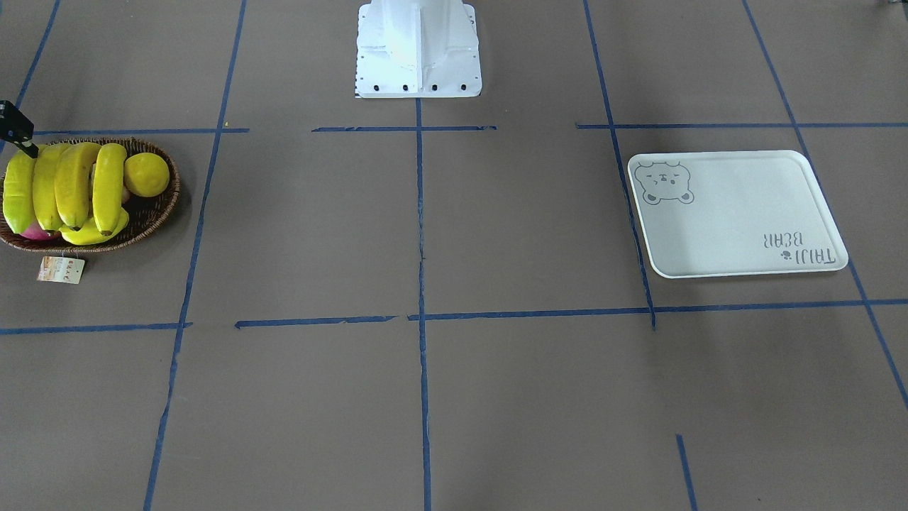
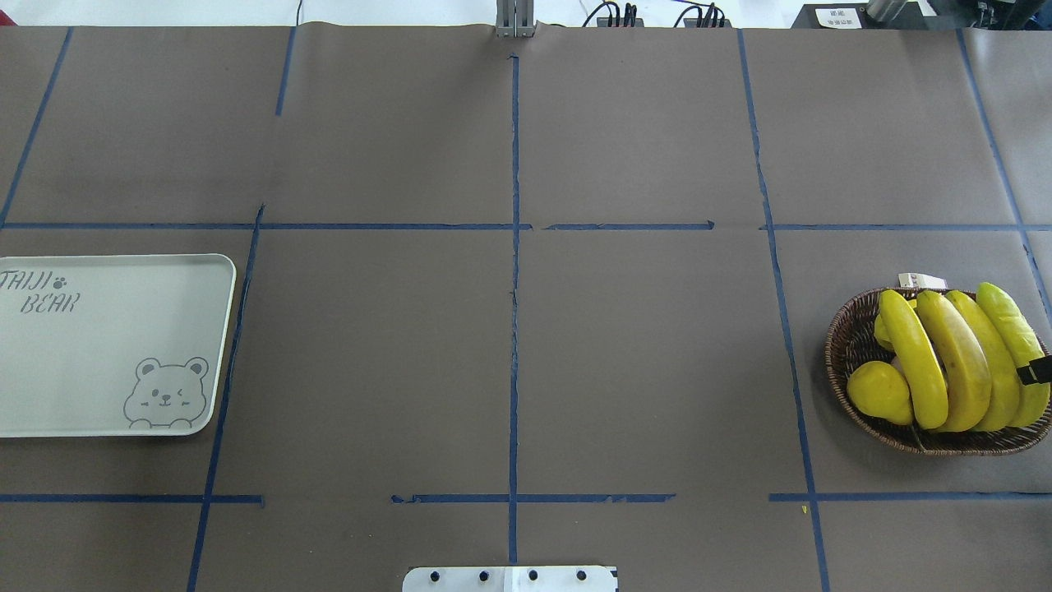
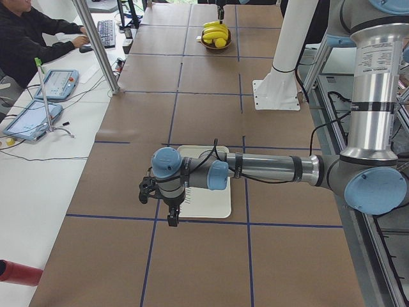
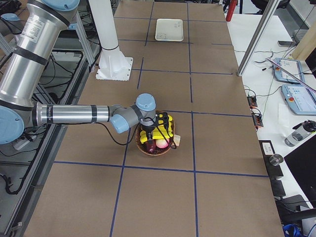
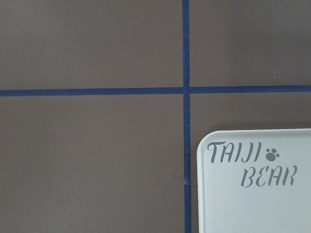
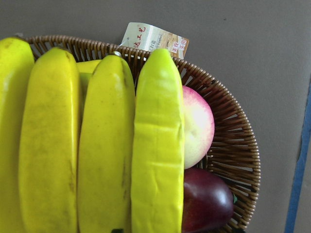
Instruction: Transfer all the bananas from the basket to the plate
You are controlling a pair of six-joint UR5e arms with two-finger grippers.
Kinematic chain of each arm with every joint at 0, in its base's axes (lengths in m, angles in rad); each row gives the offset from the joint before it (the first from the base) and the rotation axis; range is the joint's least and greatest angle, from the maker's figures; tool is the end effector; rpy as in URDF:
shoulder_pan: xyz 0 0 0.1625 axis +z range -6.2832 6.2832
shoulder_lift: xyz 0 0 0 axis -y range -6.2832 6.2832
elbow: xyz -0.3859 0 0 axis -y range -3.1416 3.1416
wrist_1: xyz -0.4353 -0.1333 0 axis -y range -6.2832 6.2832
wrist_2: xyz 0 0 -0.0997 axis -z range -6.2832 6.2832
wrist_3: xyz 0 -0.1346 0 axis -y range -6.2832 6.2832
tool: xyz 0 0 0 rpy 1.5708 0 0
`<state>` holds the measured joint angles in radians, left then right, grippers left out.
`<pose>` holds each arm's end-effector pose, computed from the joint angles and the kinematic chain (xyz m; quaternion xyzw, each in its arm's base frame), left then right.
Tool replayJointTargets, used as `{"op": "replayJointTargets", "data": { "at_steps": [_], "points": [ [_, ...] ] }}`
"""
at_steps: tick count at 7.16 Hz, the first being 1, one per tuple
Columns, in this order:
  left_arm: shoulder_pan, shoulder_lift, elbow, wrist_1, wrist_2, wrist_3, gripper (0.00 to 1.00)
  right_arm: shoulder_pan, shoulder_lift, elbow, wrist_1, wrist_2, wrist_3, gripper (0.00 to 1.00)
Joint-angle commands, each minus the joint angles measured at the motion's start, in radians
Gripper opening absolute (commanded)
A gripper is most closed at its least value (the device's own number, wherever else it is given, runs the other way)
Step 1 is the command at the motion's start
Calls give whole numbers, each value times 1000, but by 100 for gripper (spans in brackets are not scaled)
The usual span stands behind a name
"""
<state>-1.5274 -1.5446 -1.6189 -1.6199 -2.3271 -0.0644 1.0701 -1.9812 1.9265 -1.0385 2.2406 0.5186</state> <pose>-0.0178 -0.5328 0.6293 0.0131 0.3702 0.0034 0.9288 -0.1569 -0.3903 0.5880 0.0392 -0.3878 -0.0695 0.9183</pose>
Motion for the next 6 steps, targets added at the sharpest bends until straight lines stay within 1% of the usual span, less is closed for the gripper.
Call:
{"op": "replayJointTargets", "data": {
  "at_steps": [1,3,6],
  "points": [
    [0,0,-1,-2,0,0,100,-1,2,-10,0,1,0,72],
    [1,0,1,0,0,0,100,-1,4,-12,0,1,1,68],
    [1,-8,2,0,0,0,100,-9,7,-15,0,2,6,68]
  ]
}}
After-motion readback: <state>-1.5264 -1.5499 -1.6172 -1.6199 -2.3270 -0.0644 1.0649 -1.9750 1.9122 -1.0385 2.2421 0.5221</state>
